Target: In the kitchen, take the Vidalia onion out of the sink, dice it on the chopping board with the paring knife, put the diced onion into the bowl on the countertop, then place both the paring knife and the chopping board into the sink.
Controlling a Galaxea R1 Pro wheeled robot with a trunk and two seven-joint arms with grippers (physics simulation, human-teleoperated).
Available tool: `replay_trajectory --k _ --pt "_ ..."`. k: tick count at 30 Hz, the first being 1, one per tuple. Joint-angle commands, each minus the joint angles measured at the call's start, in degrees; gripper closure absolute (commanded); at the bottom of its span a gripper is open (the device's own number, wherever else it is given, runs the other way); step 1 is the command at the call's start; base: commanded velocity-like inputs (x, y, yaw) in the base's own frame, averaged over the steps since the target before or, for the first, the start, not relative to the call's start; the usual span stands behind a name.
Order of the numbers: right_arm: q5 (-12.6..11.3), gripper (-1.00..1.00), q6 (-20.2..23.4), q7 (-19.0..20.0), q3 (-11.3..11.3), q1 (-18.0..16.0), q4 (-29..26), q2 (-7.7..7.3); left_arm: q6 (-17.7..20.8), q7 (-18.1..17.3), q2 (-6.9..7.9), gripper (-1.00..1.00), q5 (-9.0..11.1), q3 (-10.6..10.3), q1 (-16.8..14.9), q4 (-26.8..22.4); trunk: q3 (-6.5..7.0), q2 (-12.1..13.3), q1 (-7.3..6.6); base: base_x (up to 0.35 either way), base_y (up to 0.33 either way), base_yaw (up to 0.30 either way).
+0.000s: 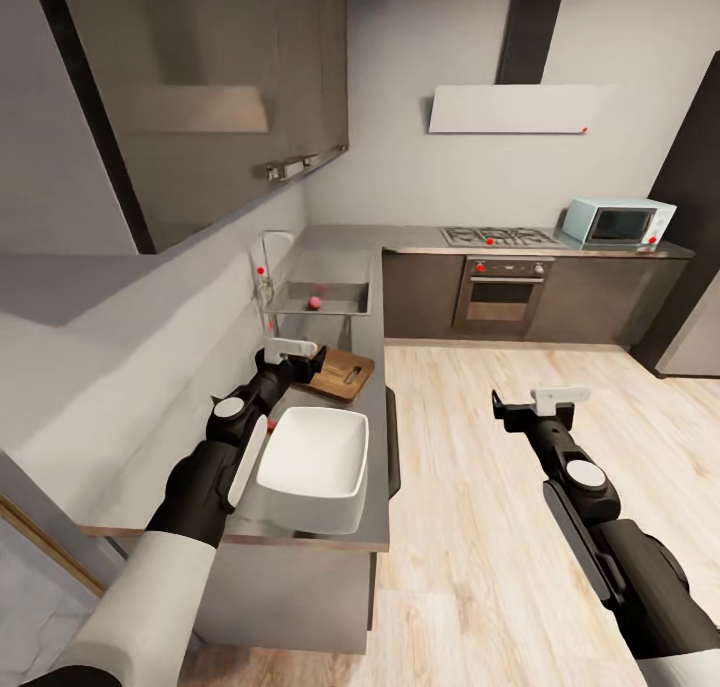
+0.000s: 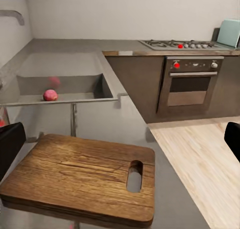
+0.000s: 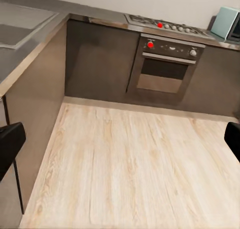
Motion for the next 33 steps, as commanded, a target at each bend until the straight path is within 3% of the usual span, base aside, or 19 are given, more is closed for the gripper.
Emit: replay_trajectory --k 1,6,15,21,33 --pt "-0.6 -1.00 0.2 -0.6 0.3 -0.1 -0.1 -0.08 0.3 -0.2 -0.04 -1.00 0.0 0.1 0.0 -0.1 -0.13 -0.1 0.04 0.000 0.001 0.000" --pt "-0.6 -1.00 0.2 -0.6 0.6 -0.1 -0.1 -0.08 0.4 -0.3 -0.10 -1.00 0.0 0.0 0.0 -0.1 -0.13 -0.1 0.04 0.000 0.000 0.030" --pt "-0.6 -1.00 0.2 -0.7 0.6 -0.1 -0.1 -0.08 0.9 -0.3 -0.10 -1.00 0.0 0.0 0.0 -0.4 -0.13 -0.1 0.04 0.008 0.075 0.248" --pt "-0.6 -1.00 0.2 -0.7 0.6 -0.1 -0.1 -0.08 4.0 -0.4 -0.10 -1.00 0.0 0.1 0.0 -1.1 -0.13 -0.1 0.04 0.223 0.150 0.282" --pt "-0.6 -1.00 0.2 -0.7 0.6 -0.1 -0.1 -0.08 4.5 -0.4 -0.16 -1.00 0.0 0.0 0.0 -1.7 -0.13 -0.1 0.04 0.157 0.008 0.071"
